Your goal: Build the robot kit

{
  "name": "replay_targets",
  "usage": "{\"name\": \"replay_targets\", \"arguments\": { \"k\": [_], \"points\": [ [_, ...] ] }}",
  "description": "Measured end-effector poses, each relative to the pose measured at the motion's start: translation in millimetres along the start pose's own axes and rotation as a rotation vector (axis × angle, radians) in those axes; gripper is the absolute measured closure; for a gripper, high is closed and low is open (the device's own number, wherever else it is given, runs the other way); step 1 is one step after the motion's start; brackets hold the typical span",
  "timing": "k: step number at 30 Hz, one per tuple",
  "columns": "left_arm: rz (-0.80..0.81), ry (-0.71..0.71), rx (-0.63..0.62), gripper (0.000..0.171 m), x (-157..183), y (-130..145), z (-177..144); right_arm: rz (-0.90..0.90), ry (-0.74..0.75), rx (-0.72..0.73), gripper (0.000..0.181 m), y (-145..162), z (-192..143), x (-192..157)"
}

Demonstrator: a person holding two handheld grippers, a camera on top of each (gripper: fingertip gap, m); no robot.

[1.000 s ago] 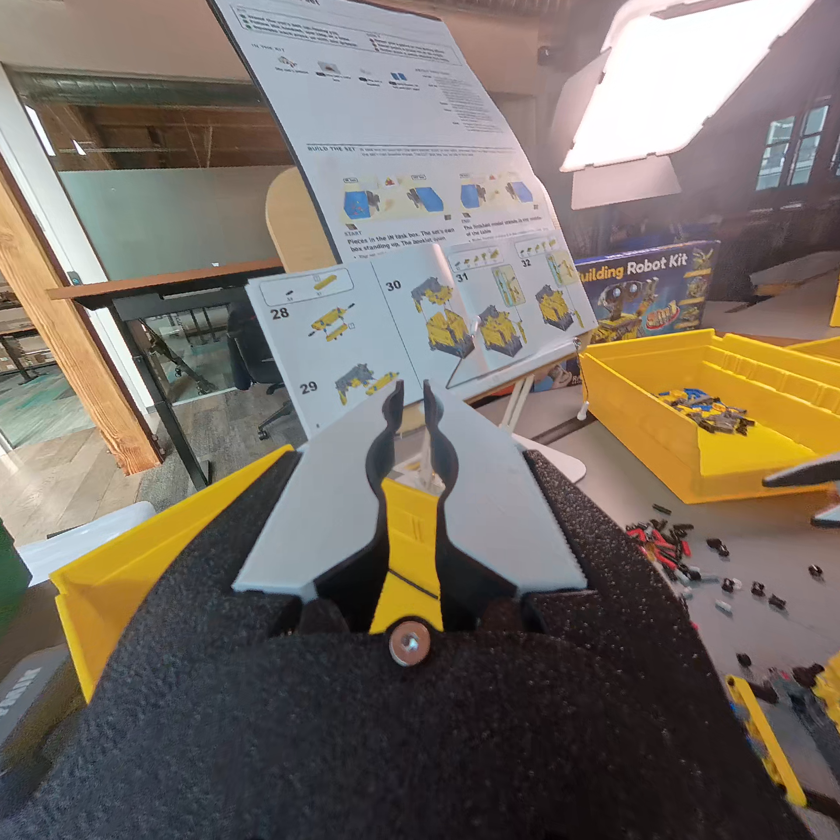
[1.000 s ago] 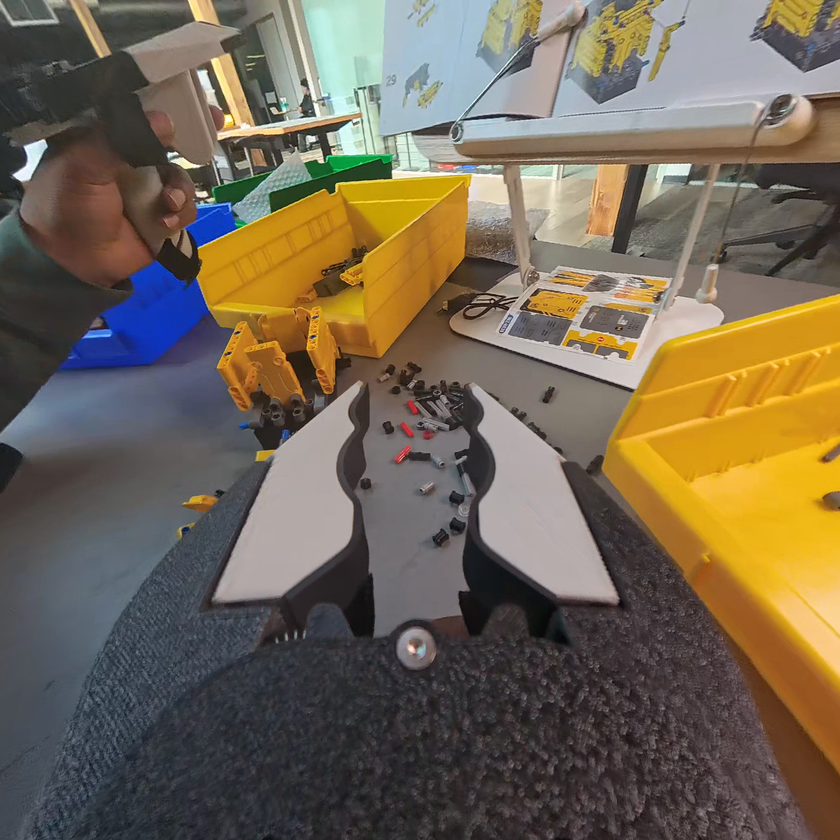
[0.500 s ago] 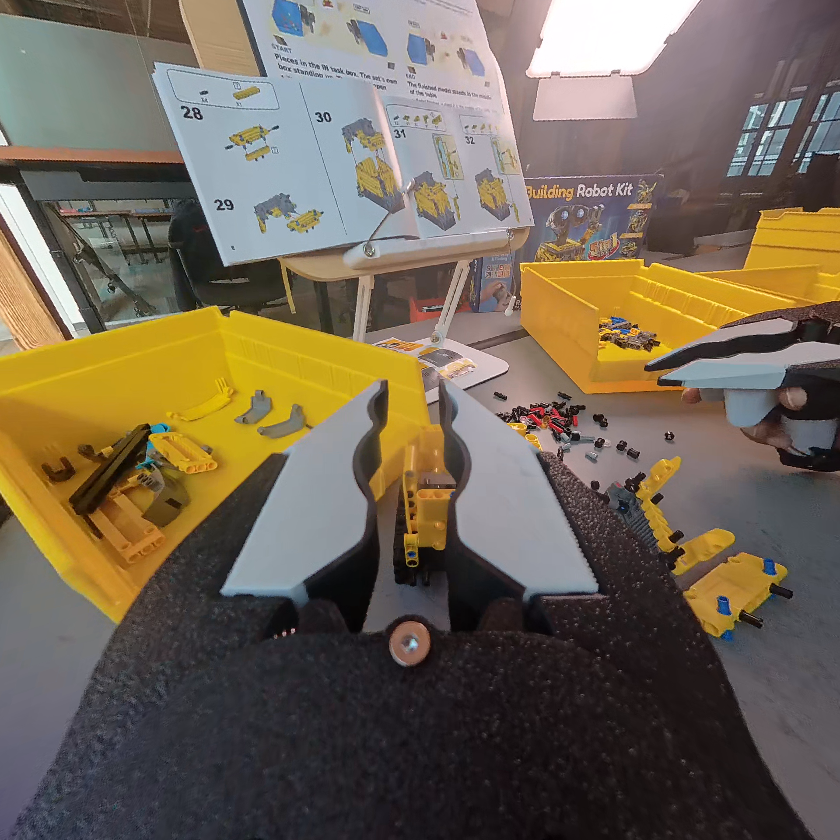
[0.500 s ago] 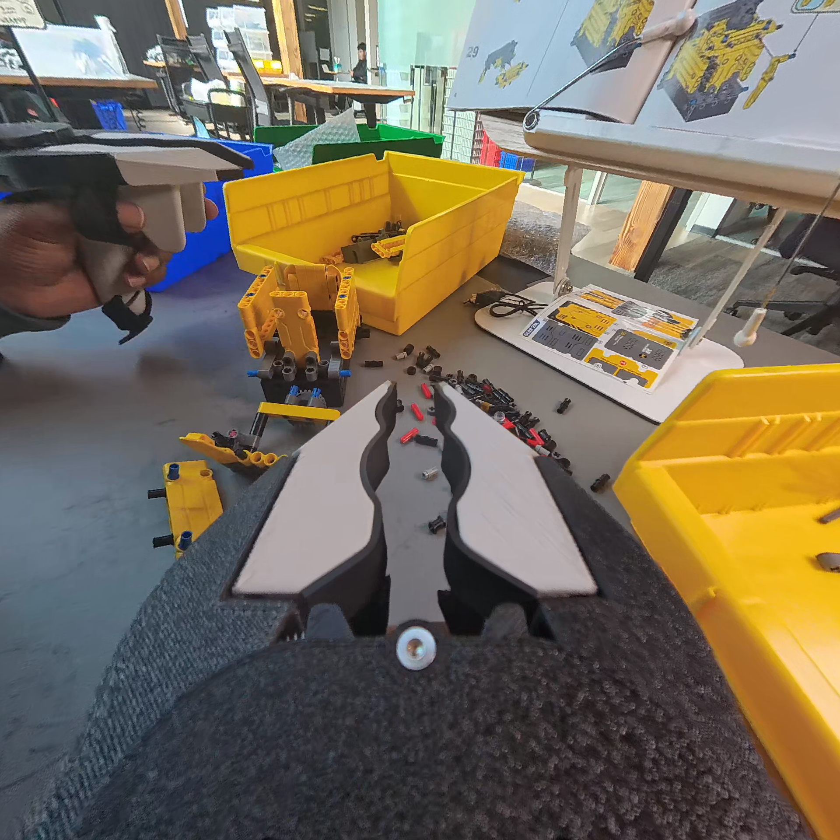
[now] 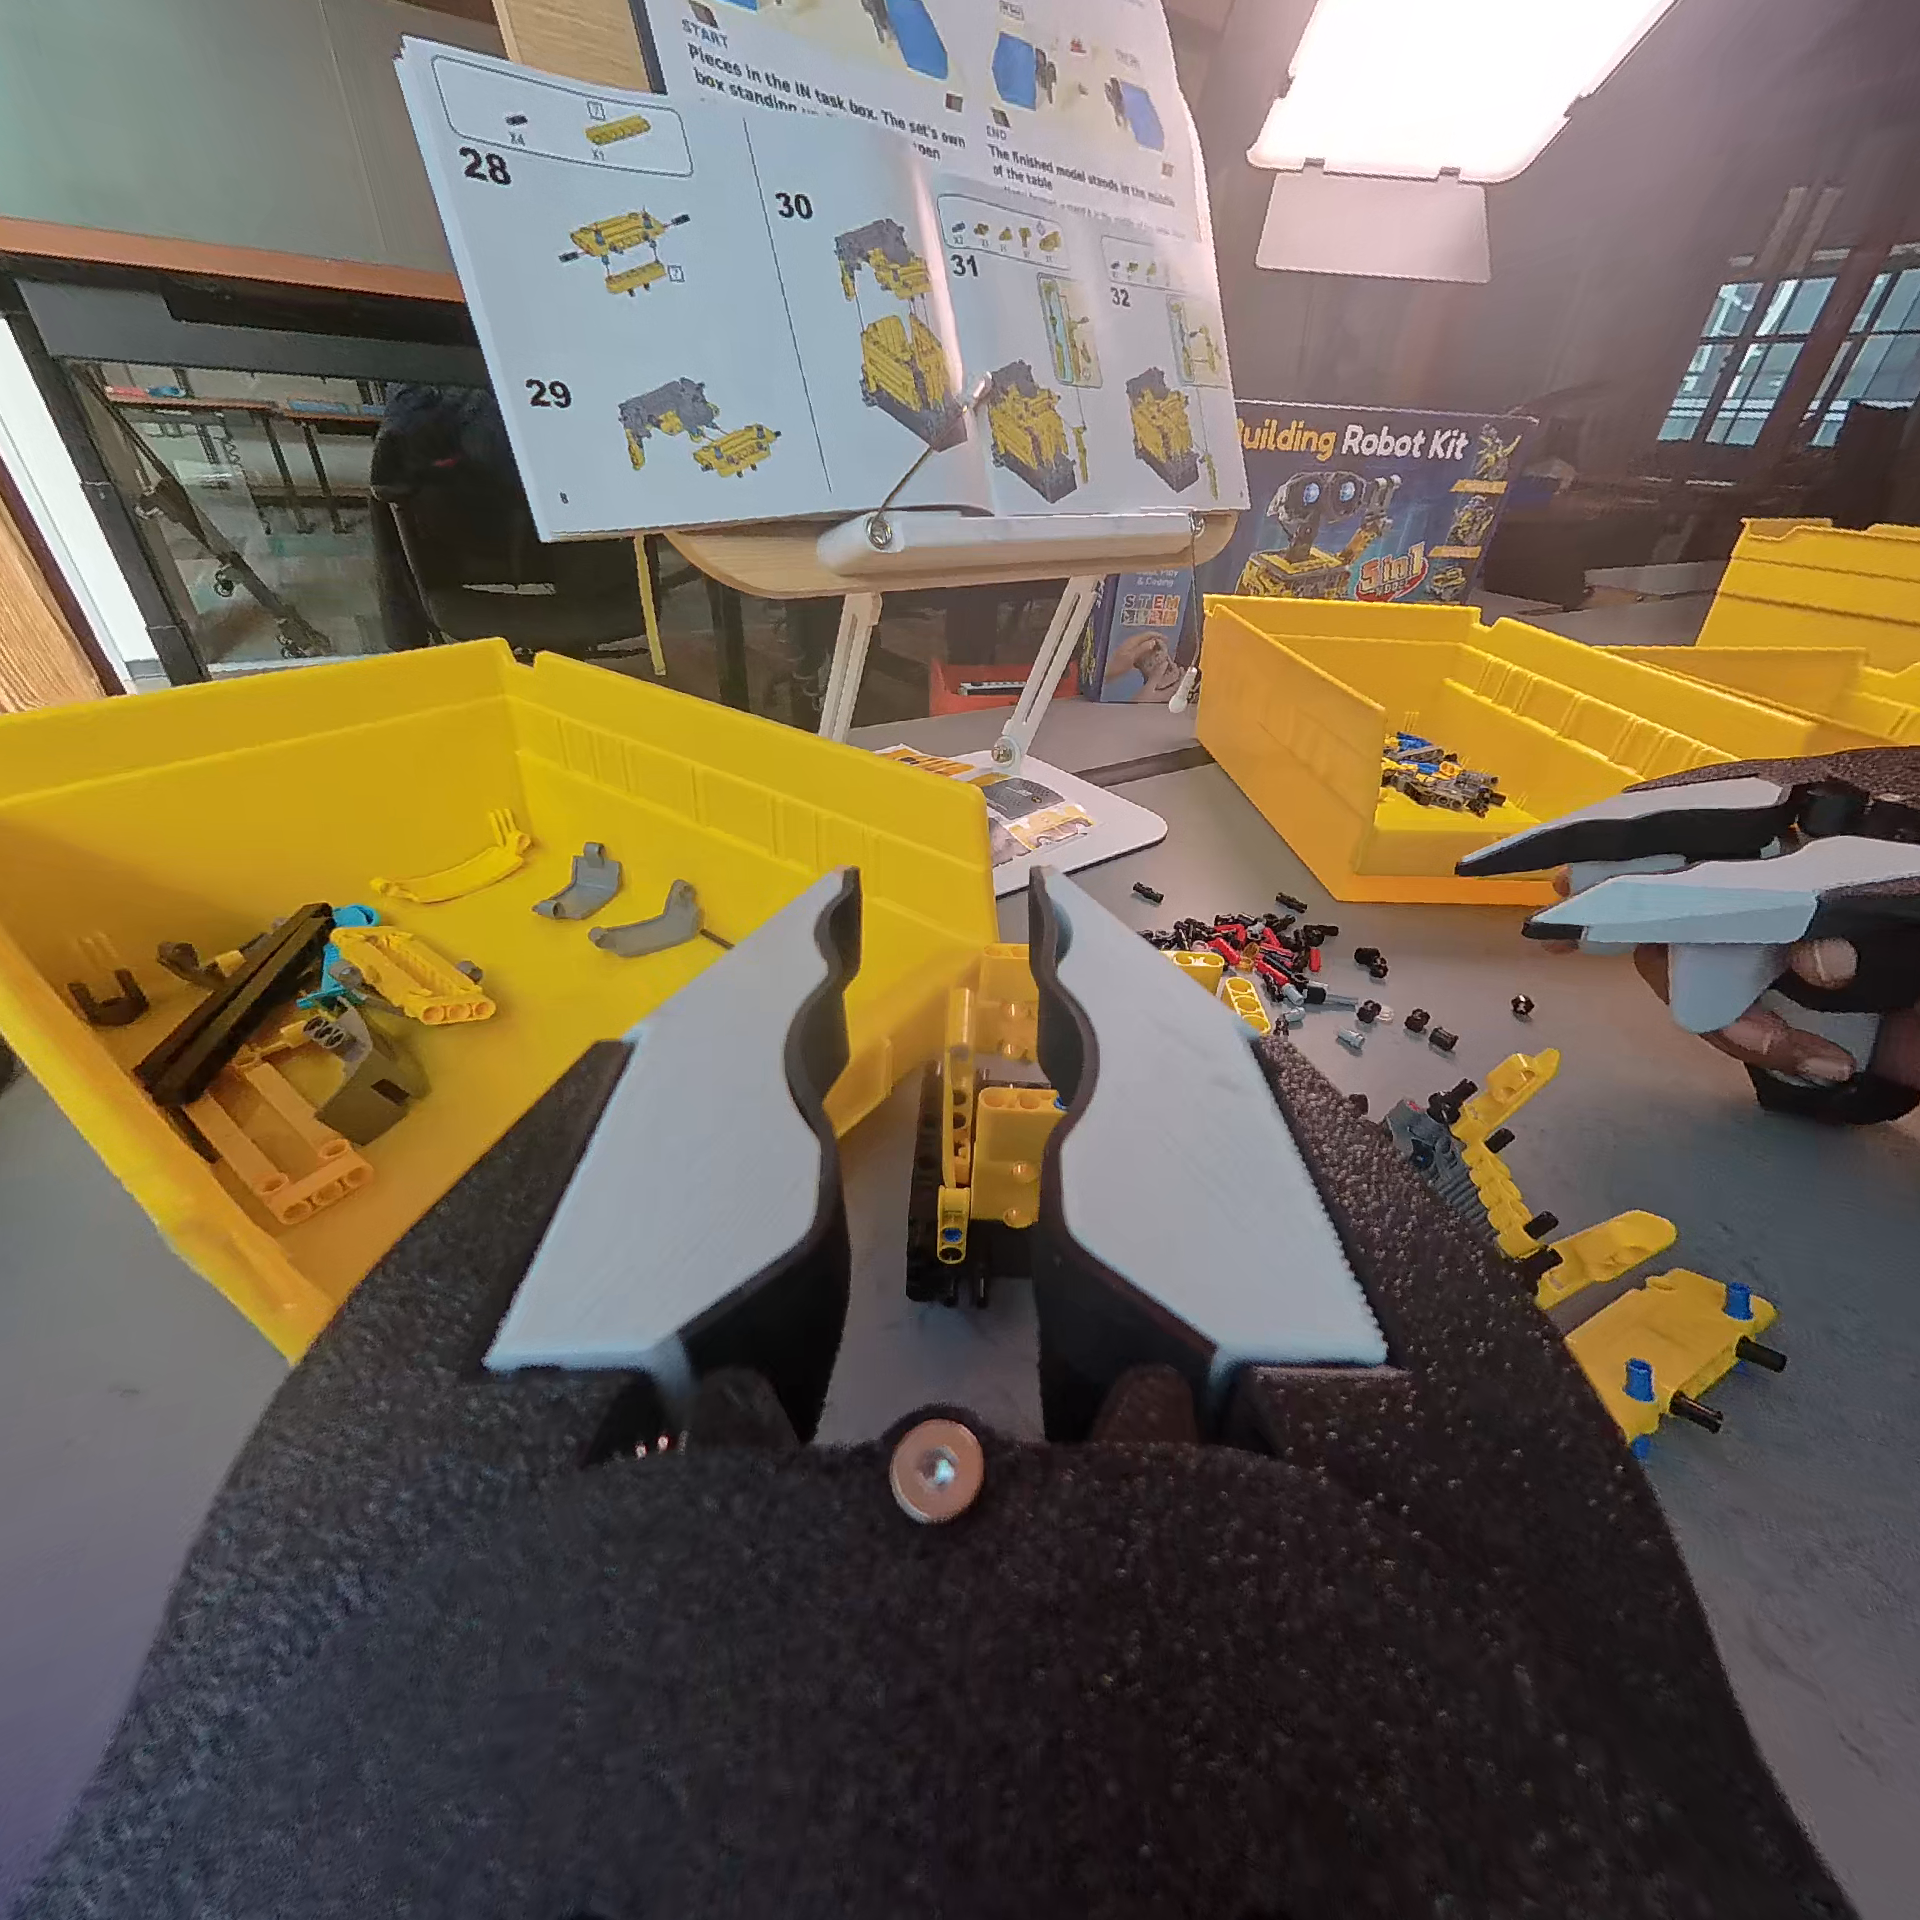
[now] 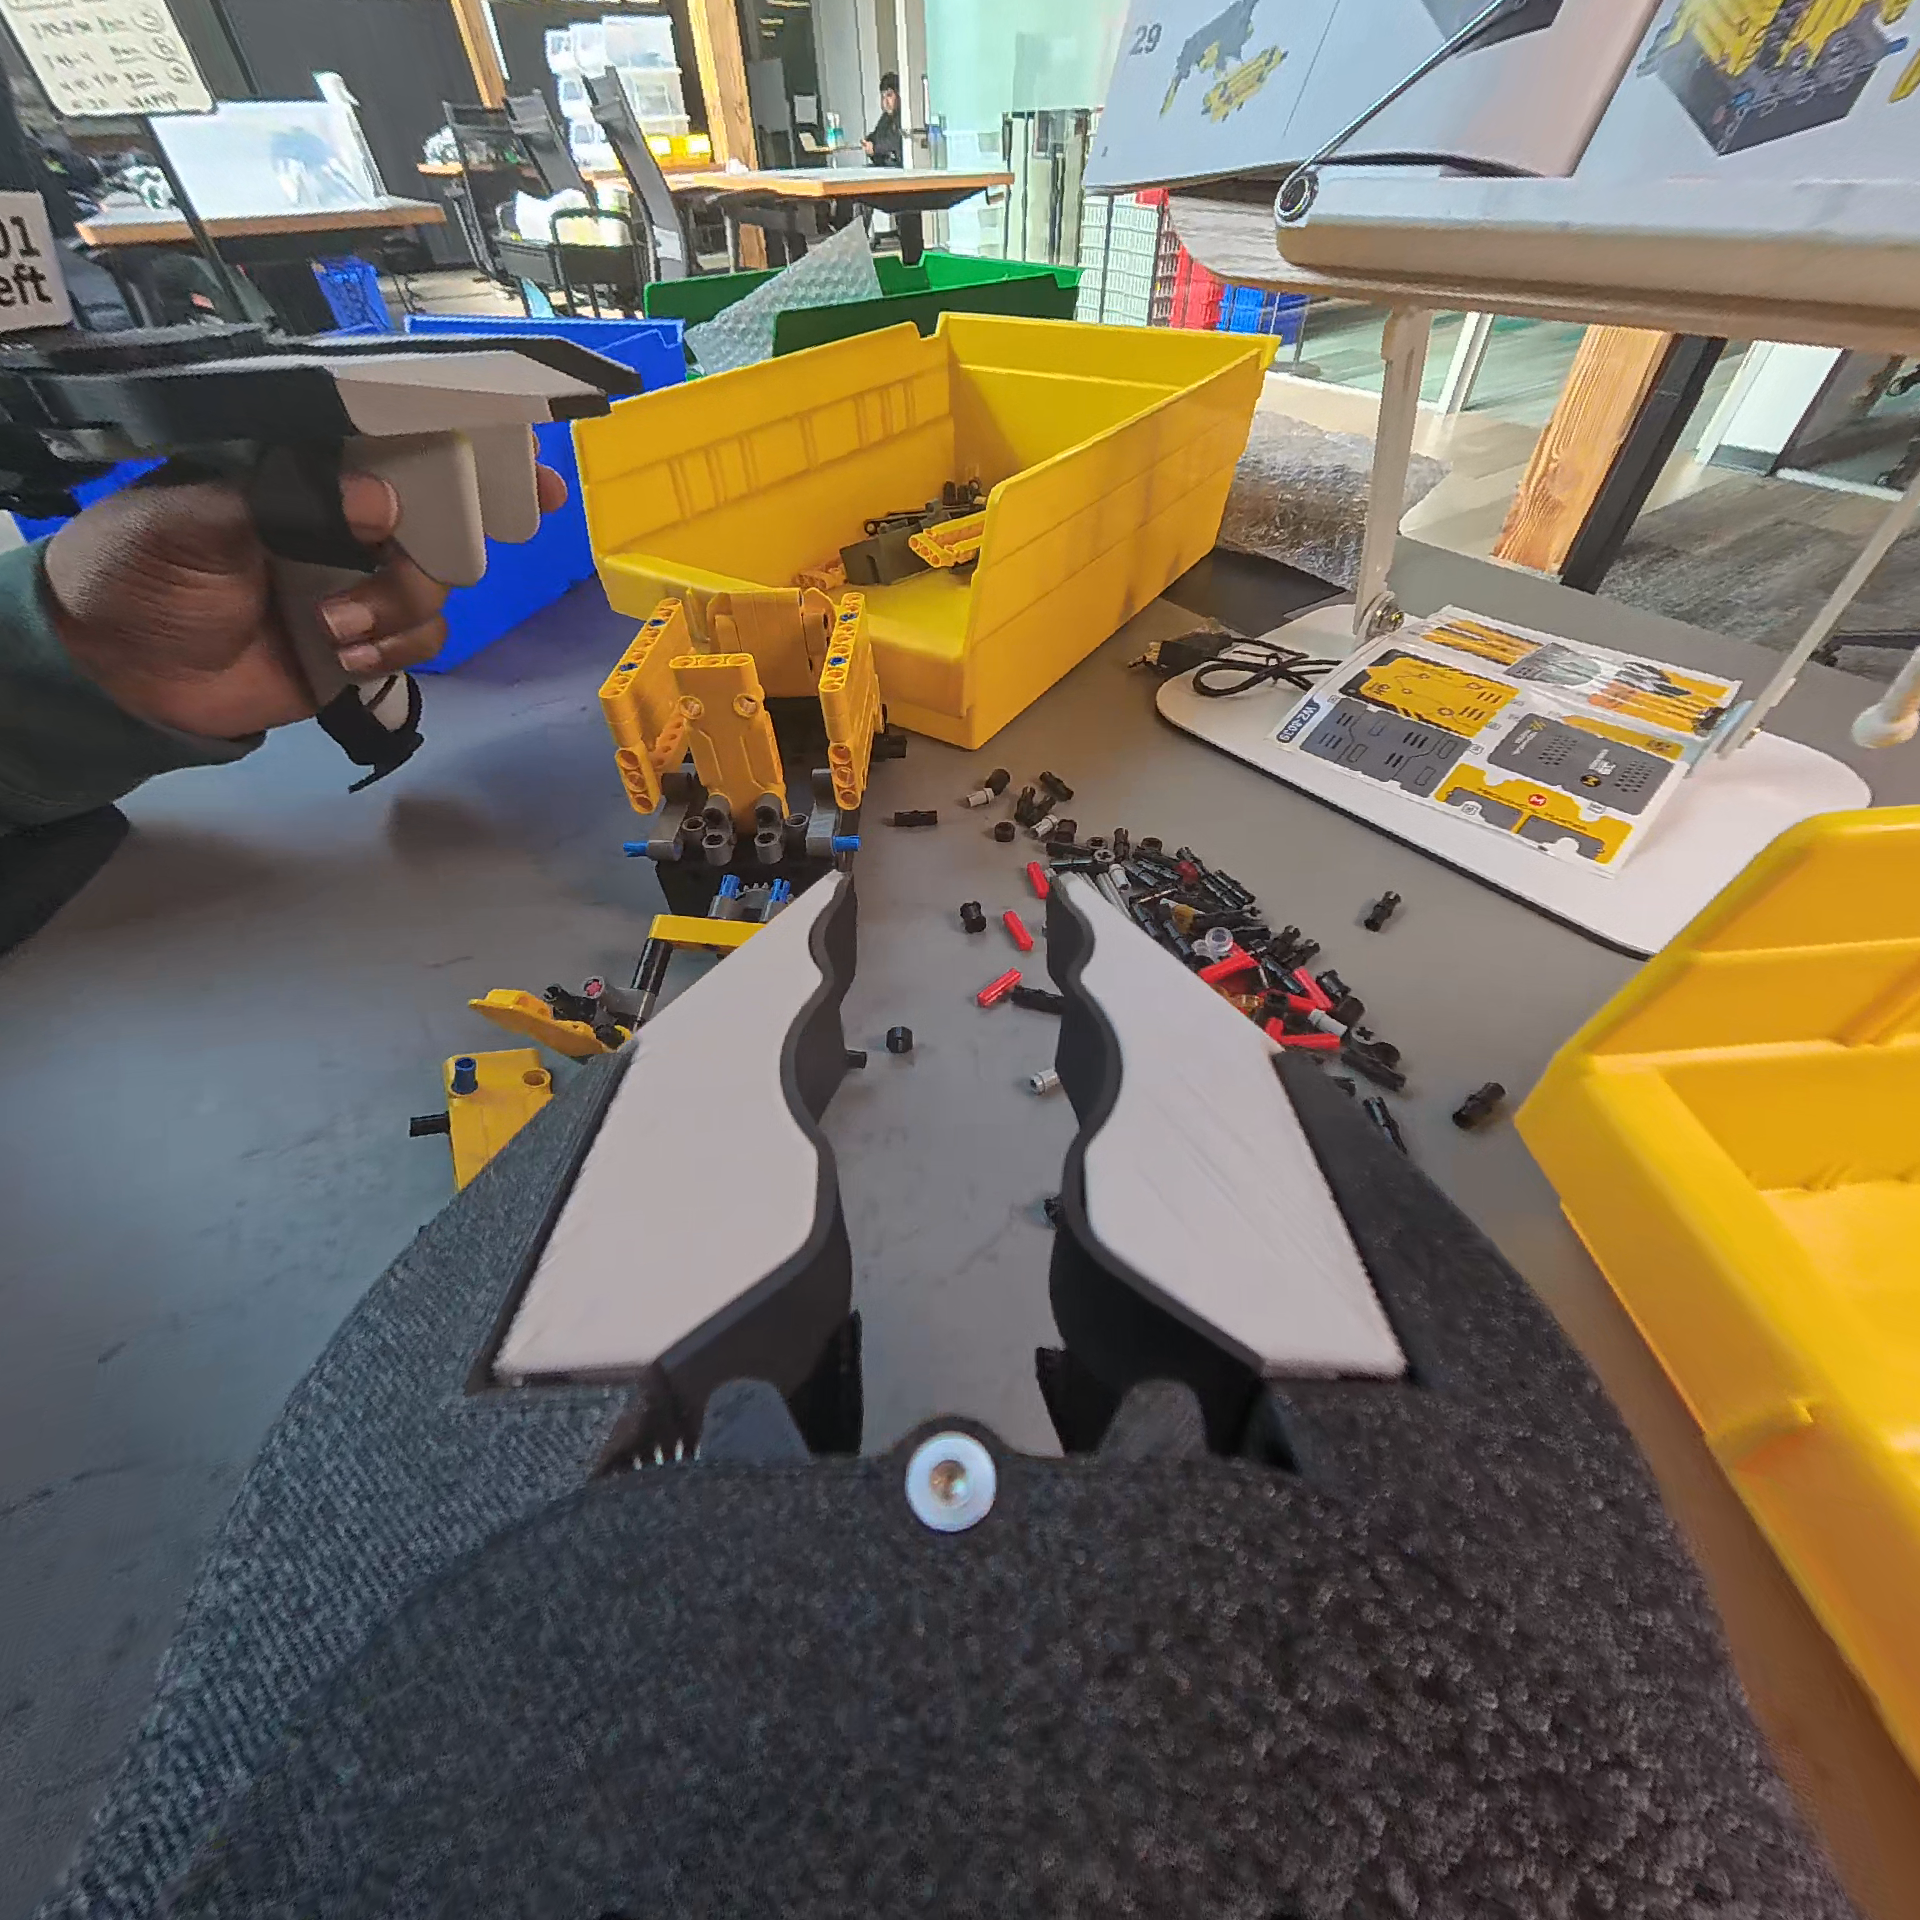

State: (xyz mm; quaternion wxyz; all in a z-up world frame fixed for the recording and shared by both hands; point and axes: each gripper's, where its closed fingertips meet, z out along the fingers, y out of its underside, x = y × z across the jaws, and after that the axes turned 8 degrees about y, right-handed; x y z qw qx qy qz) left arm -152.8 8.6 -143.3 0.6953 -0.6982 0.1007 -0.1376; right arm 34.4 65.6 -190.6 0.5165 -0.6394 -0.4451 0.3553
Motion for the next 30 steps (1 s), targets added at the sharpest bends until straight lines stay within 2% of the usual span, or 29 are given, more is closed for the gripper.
{"name": "replay_targets", "arguments": {
  "k": [12, 16, 30],
  "points": [
    [0.032, -0.016, -0.008, 0.144, -1, 0, -2, 0.008, 0.033, 0.043, 0.148, -11, -3, -1],
    [0.037, -0.027, -0.026, 0.144, -5, 5, -1, 0.007, 0.025, 0.049, 0.139, -13, -4, -5],
    [0.099, -0.041, -0.043, 0.137, -6, 3, -4, -0.06, 0.04, 0.125, 0.131, -36, -18, -16]
  ]
}}
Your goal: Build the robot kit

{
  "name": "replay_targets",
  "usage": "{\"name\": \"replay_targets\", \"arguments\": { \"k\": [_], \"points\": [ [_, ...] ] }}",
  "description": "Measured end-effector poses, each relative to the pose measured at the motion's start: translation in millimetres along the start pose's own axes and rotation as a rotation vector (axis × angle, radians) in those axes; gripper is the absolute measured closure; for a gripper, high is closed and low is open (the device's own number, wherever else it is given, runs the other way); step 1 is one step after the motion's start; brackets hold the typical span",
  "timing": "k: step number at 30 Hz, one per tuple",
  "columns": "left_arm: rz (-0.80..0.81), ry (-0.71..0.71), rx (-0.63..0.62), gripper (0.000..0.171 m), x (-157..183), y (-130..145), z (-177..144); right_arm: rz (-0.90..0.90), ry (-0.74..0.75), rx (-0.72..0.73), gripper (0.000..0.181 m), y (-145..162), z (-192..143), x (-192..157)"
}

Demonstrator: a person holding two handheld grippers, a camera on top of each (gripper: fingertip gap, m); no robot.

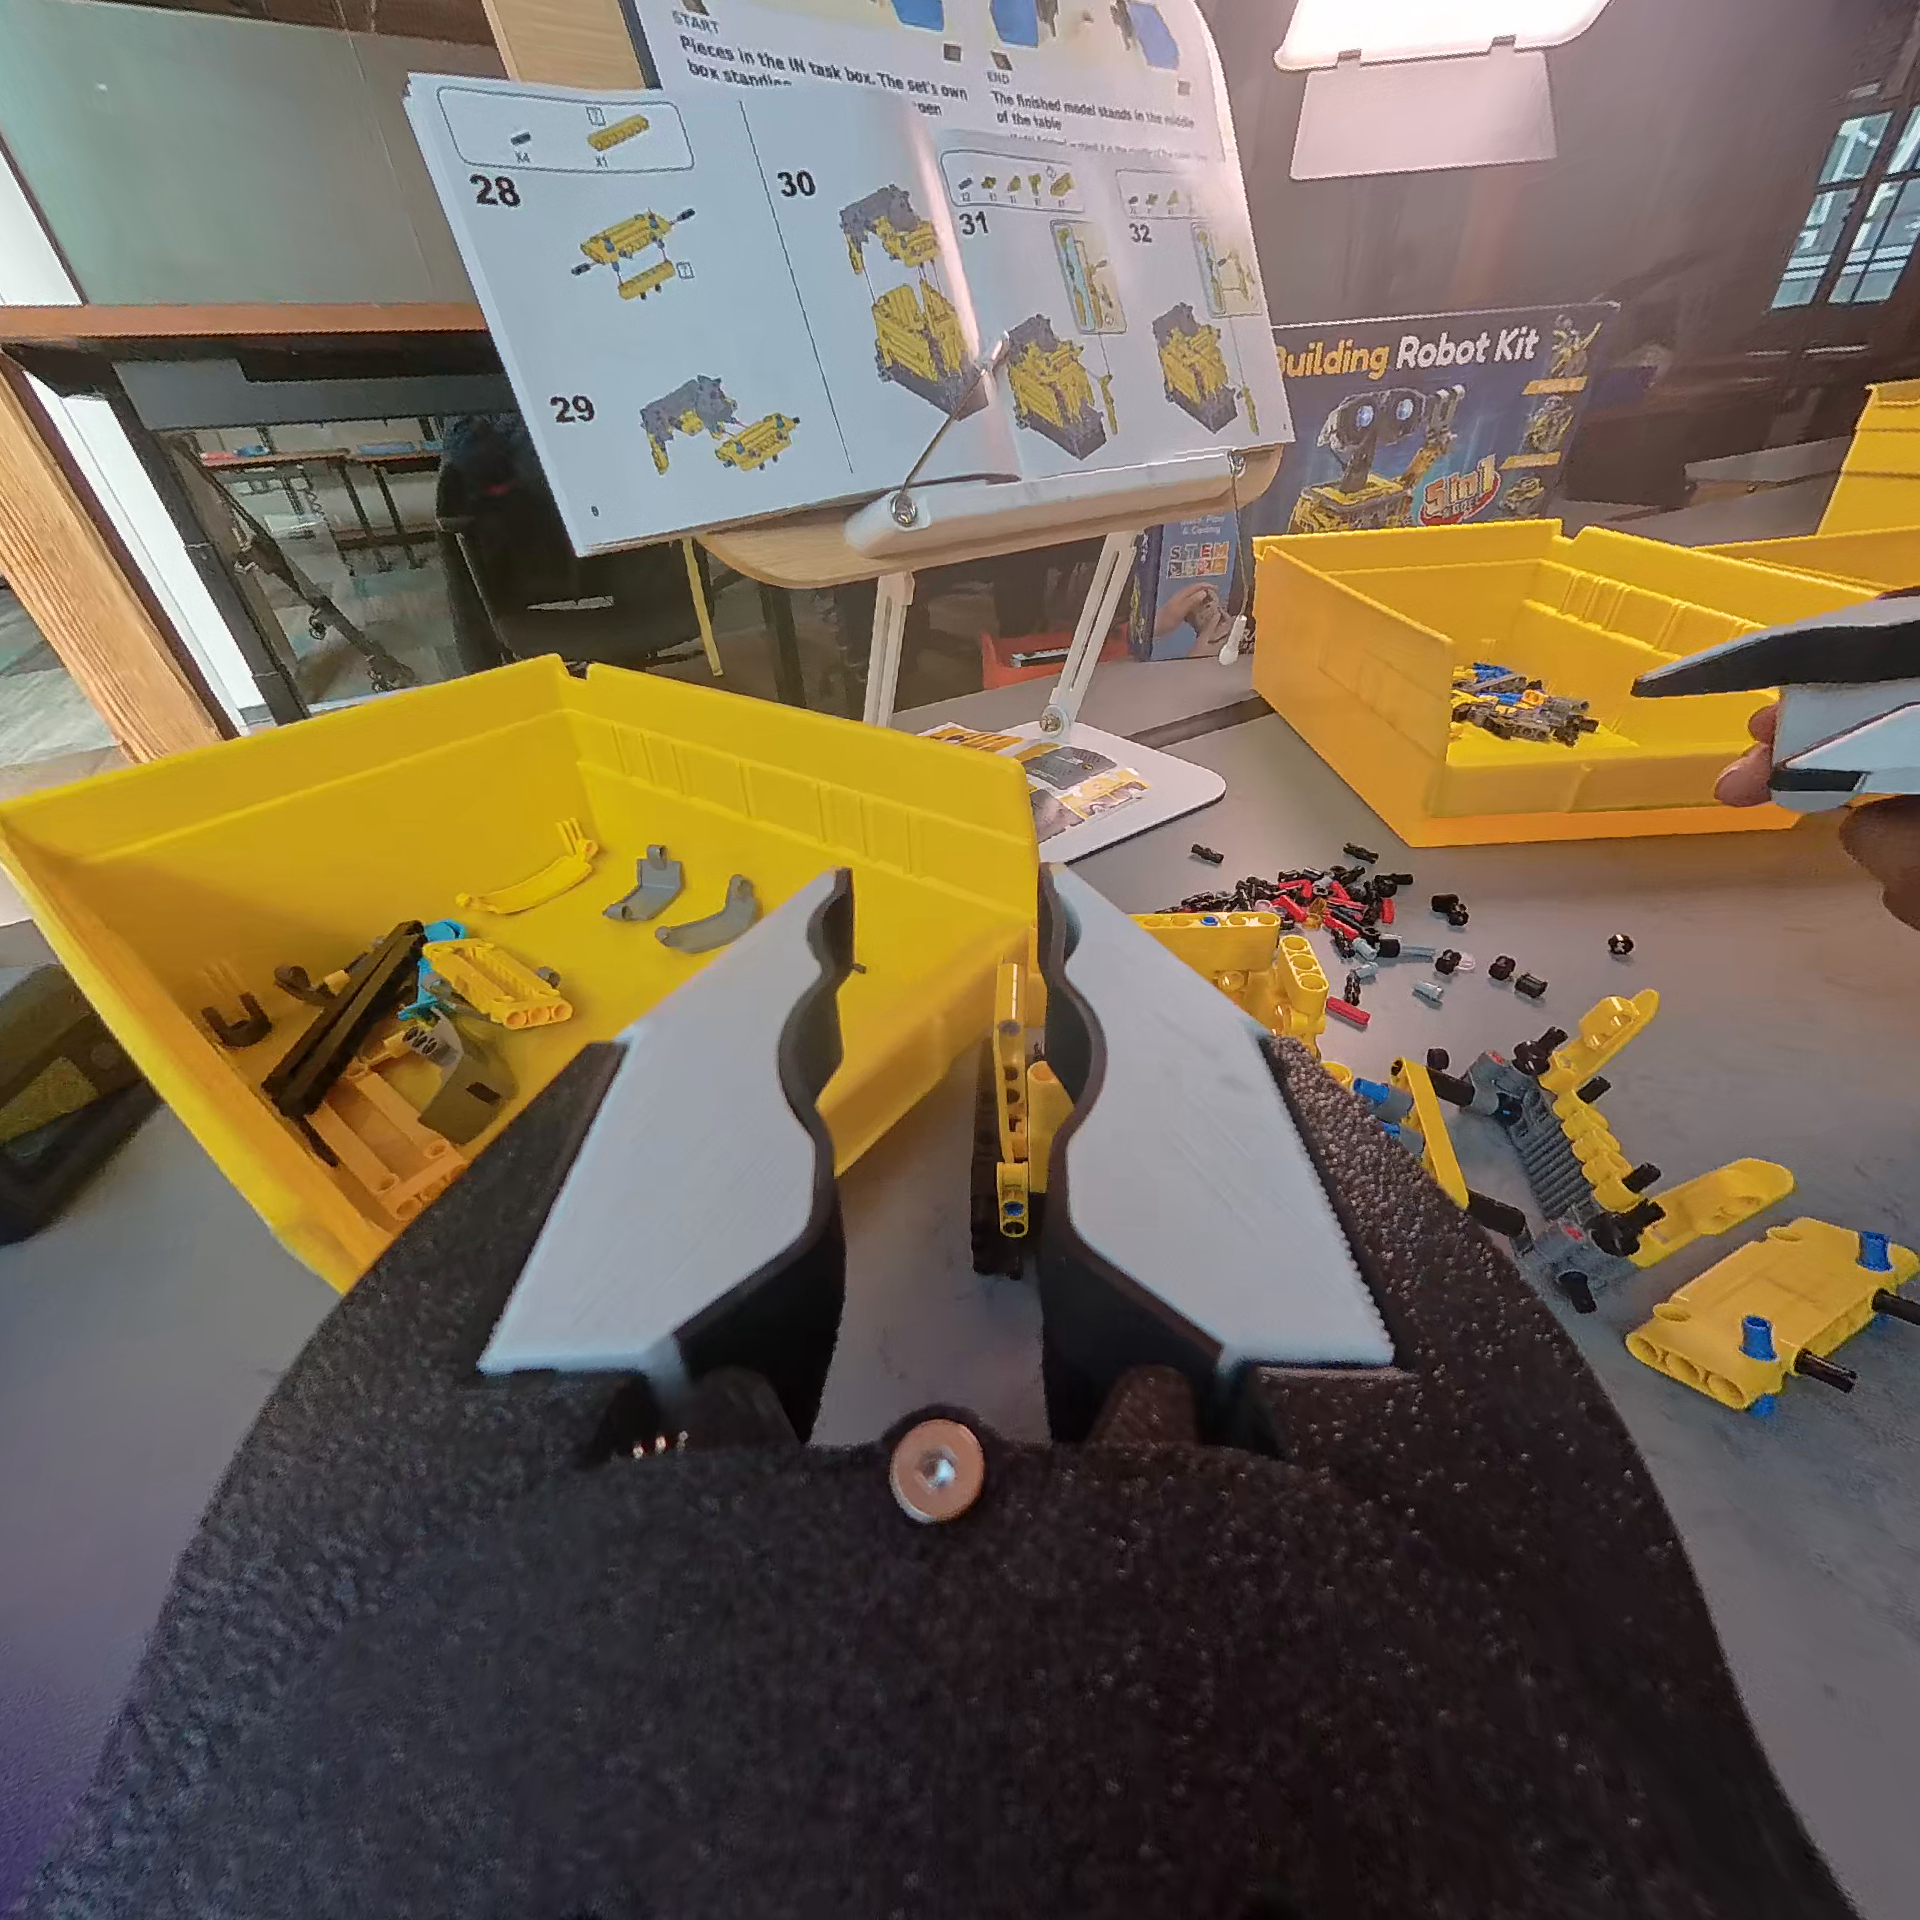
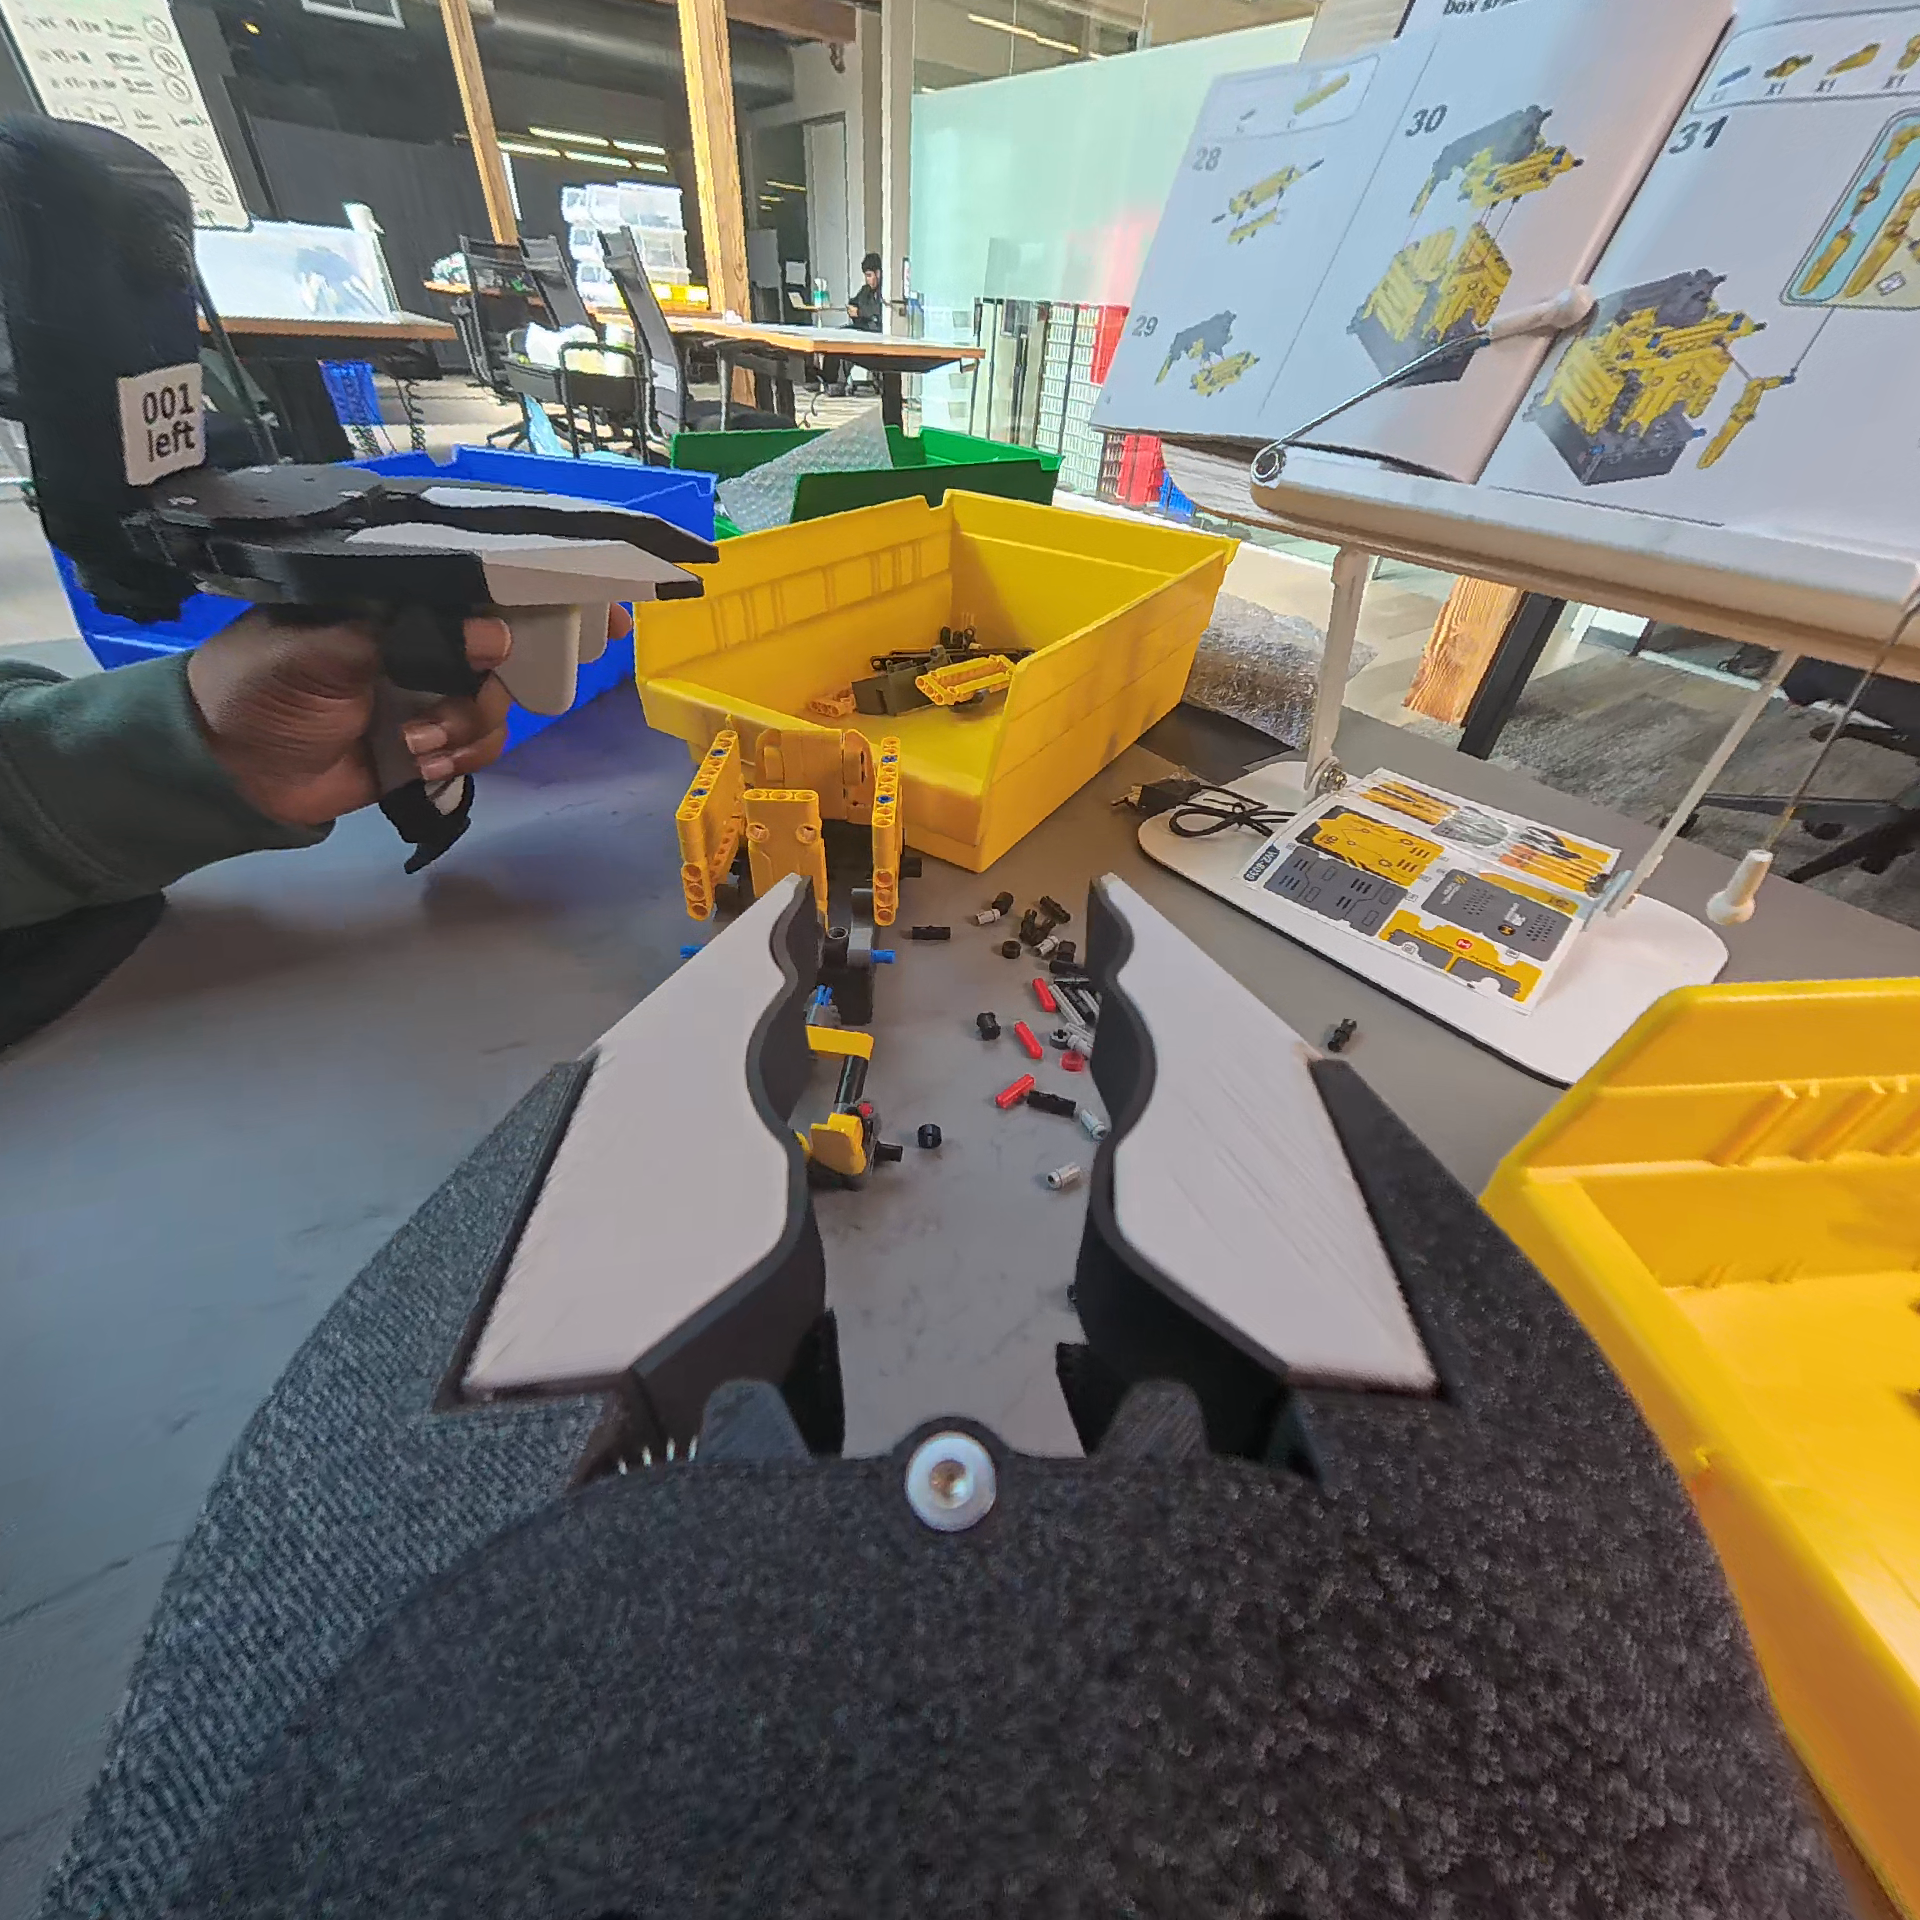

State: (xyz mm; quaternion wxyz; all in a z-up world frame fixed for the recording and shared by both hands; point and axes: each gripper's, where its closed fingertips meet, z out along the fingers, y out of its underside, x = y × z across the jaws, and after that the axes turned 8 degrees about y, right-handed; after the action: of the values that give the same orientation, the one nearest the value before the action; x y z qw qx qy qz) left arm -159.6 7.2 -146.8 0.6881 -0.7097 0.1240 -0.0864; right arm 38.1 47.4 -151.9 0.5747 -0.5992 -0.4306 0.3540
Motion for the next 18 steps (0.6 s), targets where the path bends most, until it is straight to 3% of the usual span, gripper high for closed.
{"name": "replay_targets", "arguments": {
  "k": [11, 13, 16, 18],
  "points": [
    [0.066, -0.04, 0.024, 0.144, -4, -16, -8, 0.044, -0.029, -0.034, 0.131, 7, 3, -7],
    [0.111, -0.081, 0.053, 0.147, -15, -37, -21, 0.055, -0.027, -0.036, 0.131, 7, 3, -6],
    [0.171, -0.237, 0.167, 0.154, -58, -95, -72, 0.073, -0.041, -0.047, 0.136, 9, 2, -9],
    [0.147, -0.337, 0.129, 0.154, -99, -110, -106, 0.062, -0.037, -0.072, 0.138, 15, 3, -7]
  ]
}}
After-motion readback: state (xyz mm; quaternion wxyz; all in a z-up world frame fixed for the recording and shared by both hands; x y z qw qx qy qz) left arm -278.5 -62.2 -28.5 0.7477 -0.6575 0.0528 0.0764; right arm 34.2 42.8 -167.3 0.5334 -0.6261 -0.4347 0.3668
